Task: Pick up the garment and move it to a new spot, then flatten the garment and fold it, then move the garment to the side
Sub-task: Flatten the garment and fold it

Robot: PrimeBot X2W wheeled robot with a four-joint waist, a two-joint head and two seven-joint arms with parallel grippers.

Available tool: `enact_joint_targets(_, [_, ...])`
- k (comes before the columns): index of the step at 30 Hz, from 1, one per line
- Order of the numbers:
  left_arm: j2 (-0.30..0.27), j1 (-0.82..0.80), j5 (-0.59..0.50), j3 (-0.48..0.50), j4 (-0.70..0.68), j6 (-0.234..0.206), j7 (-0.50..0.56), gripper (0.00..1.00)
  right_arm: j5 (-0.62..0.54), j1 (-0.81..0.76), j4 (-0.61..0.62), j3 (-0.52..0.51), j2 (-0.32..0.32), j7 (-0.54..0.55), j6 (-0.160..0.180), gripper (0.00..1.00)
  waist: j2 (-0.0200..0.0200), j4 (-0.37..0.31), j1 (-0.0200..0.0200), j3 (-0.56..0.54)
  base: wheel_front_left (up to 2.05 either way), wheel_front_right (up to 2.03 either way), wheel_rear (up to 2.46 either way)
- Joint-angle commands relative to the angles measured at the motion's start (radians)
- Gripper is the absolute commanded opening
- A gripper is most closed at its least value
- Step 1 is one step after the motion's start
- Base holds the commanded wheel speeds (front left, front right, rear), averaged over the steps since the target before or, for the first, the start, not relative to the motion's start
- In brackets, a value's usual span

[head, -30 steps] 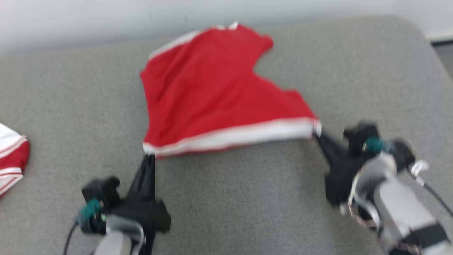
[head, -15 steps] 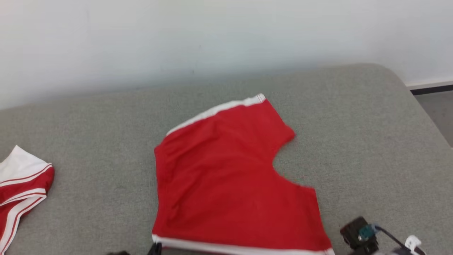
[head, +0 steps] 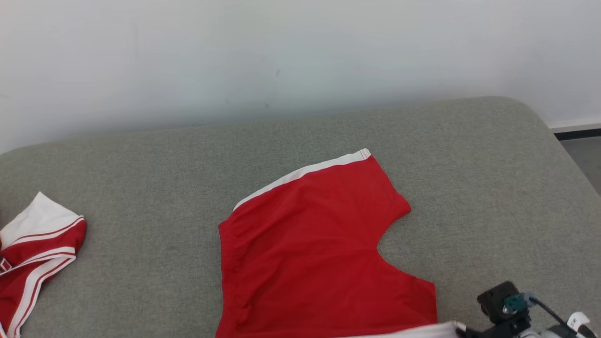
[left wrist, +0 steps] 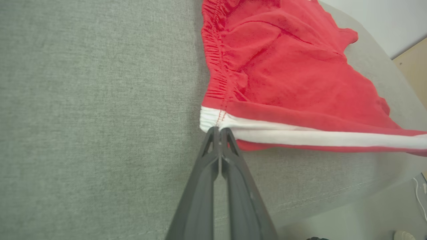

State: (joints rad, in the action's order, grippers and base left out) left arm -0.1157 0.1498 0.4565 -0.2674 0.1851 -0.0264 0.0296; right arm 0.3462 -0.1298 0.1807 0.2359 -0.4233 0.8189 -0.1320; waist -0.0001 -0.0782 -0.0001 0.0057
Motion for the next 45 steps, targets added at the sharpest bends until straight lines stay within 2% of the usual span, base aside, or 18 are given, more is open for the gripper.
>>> enact_joint_targets(1, [-0.006,-0.010,-0.016,-0.007,-0.020,-0.005,0.013,0.00,-0.016,0.035,-0.002,-0.010,0.001,-0.025,0.003,0.00,0.0001,0.008,0.0001,0.002,0.00,0.00,0.00])
enact_joint_targets(6, [0.007,-0.099,-0.015,-0.021,-0.061,-0.011,0.048,0.00,-0.018,0.165,-0.065,0.022,-0.029,-0.083,0.003,0.00,0.0001,0.030,0.0001,0.005,0.00,0.00,0.00])
enact_joint_targets(15, [0.040,-0.322,0.007,-0.023,0.050,-0.030,0.071,0.00,-0.012,0.515,-0.333,0.129,-0.053,-0.219,0.003,0.00,0.0001,0.066,0.0001,0.060,0.00,0.00,0.00])
enact_joint_targets(20, [0.052,-0.434,0.010,-0.036,0.130,-0.048,0.057,0.00,-0.024,0.689,-0.511,0.159,-0.027,-0.311,0.003,0.00,0.0001,0.095,0.0001,0.107,0.00,0.00,0.00])
enact_joint_targets(25, [0.059,-0.530,0.013,-0.061,0.188,-0.064,0.056,0.00,-0.047,0.797,-0.625,0.170,-0.010,-0.372,0.003,0.00,0.0001,0.126,0.0001,0.150,0.00,0.00,0.00])
enact_joint_targets(32, [0.065,-0.714,0.065,-0.124,0.278,-0.121,0.070,0.00,-0.092,0.966,-0.802,0.170,0.038,-0.488,0.003,0.00,0.0001,0.161,0.0001,0.231,0.00,0.00,0.00])
enact_joint_targets(42, [0.065,-0.838,0.135,-0.199,0.370,-0.158,0.042,0.00,-0.146,1.073,-1.004,0.120,0.099,-0.593,0.003,0.00,0.0001,0.174,0.0001,0.280,0.00,0.00,0.00])
enact_joint_targets(43, [0.065,-0.845,0.138,-0.204,0.378,-0.159,0.034,0.28,-0.148,1.080,-1.019,0.115,0.104,-0.602,0.003,0.00,0.0001,0.174,0.0001,0.283,0.00,0.00,0.00])
enact_joint_targets(44, [0.065,-0.851,0.144,-0.209,0.385,-0.161,0.026,0.58,-0.153,1.086,-1.033,0.112,0.109,-0.612,0.003,0.09,0.0001,0.174,0.0001,0.285,0.00,0.00,0.00])
enact_joint_targets(45, [0.065,-0.856,0.154,-0.214,0.392,-0.161,0.018,1.00,-0.158,1.093,-1.046,0.111,0.114,-0.621,0.003,0.44,0.0001,0.174,0.0001,0.286,0.00,0.00,0.00])
